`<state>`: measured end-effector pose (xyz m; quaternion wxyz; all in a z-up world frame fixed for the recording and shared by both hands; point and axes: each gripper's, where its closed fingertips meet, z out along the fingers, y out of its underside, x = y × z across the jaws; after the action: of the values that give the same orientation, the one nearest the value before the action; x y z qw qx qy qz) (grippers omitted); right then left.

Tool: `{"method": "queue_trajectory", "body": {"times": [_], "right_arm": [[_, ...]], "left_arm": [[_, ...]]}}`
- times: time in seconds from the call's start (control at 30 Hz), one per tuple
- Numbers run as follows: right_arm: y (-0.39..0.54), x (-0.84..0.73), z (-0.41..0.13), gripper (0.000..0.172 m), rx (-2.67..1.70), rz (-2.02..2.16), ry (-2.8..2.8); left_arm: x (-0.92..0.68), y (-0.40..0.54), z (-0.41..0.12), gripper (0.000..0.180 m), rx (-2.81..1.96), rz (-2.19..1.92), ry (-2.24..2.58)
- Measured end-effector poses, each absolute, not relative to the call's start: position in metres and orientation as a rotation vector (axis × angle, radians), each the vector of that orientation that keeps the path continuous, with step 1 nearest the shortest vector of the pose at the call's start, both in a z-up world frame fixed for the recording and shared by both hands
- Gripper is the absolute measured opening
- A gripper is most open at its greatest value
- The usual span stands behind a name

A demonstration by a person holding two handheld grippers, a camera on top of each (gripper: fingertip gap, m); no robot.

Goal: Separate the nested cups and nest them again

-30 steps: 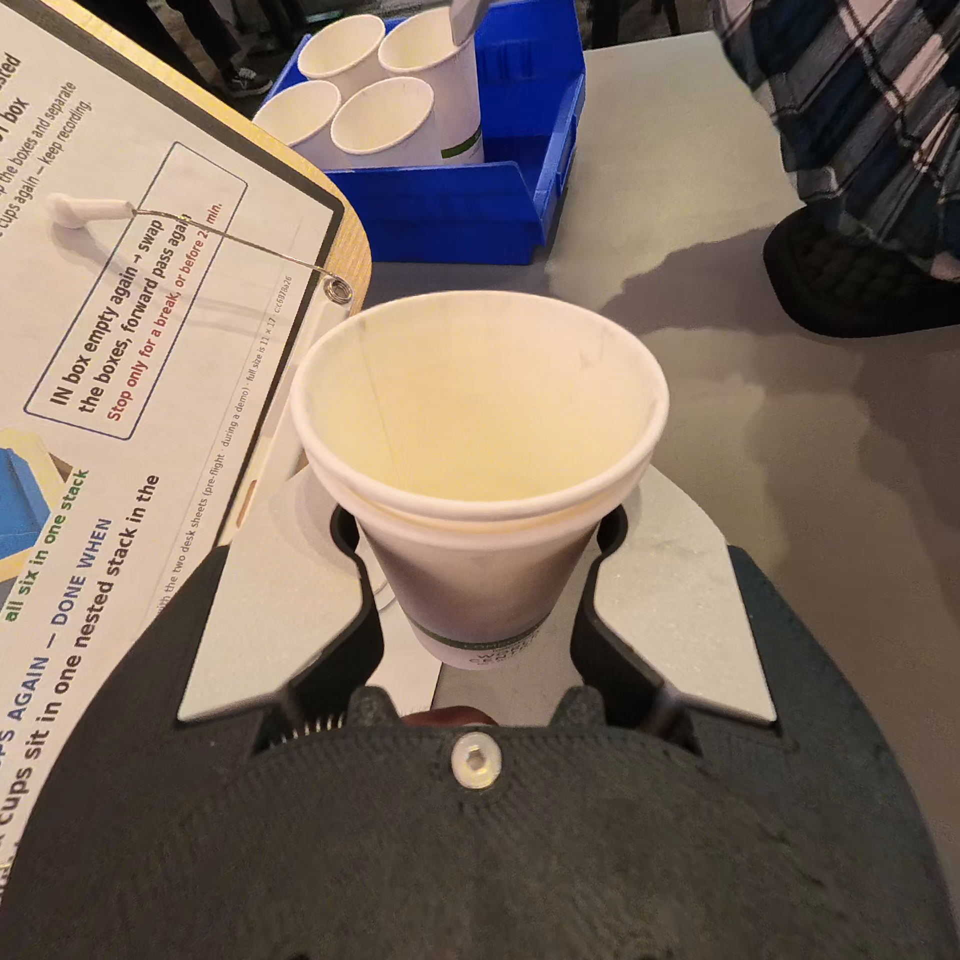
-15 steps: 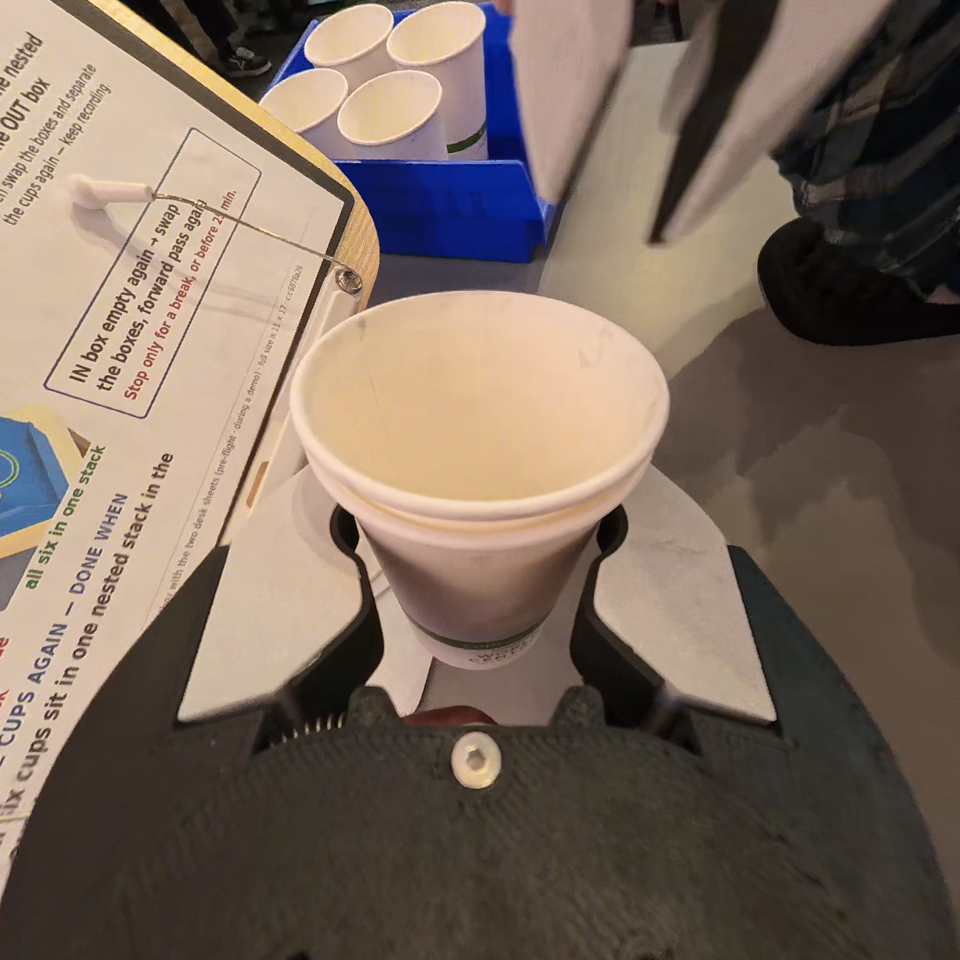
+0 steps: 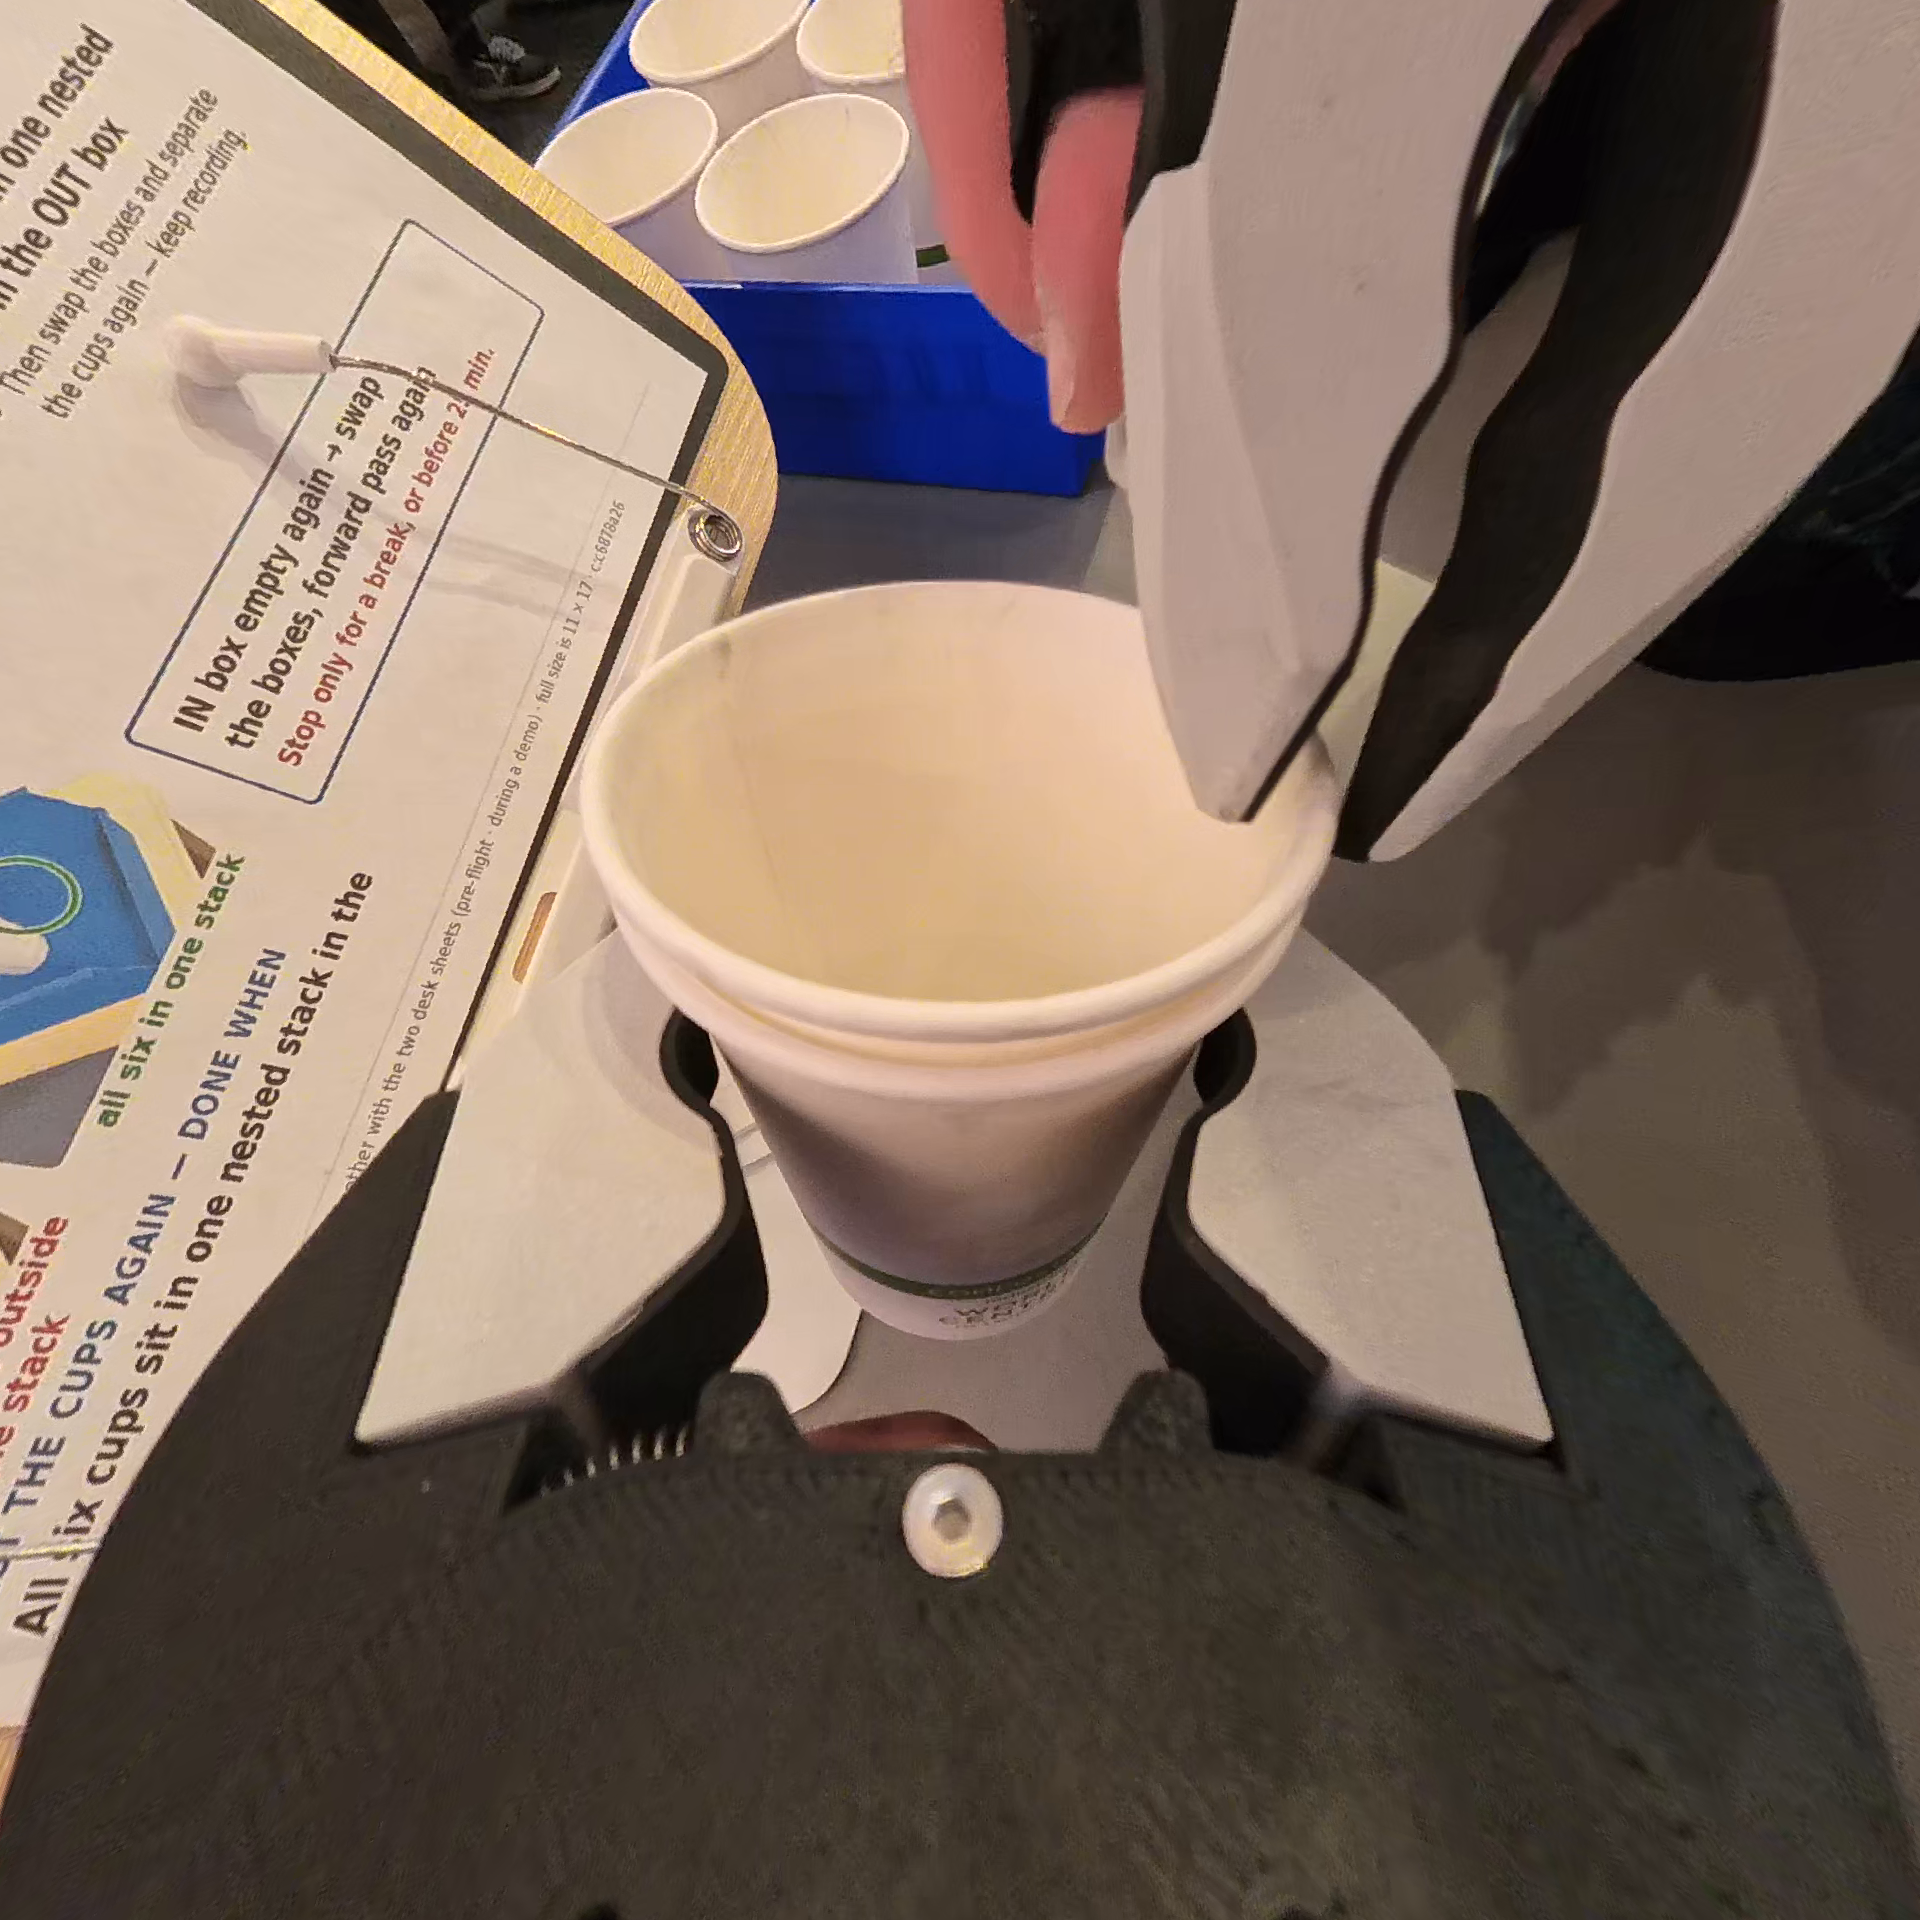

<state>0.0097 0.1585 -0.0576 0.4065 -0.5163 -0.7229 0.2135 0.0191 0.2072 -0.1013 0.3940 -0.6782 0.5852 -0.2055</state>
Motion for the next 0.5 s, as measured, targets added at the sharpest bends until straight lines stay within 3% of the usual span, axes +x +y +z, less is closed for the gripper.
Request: {"method": "queue_trajectory", "body": {"times": [0.5], "right_arm": [[0.1584,0.0082,-0.0612,0.004,-1.324,0.576,-1.824]], "left_arm": [[0.0174,0.211,-0.1056,0.092,-1.722,-0.483,1.497]]}}
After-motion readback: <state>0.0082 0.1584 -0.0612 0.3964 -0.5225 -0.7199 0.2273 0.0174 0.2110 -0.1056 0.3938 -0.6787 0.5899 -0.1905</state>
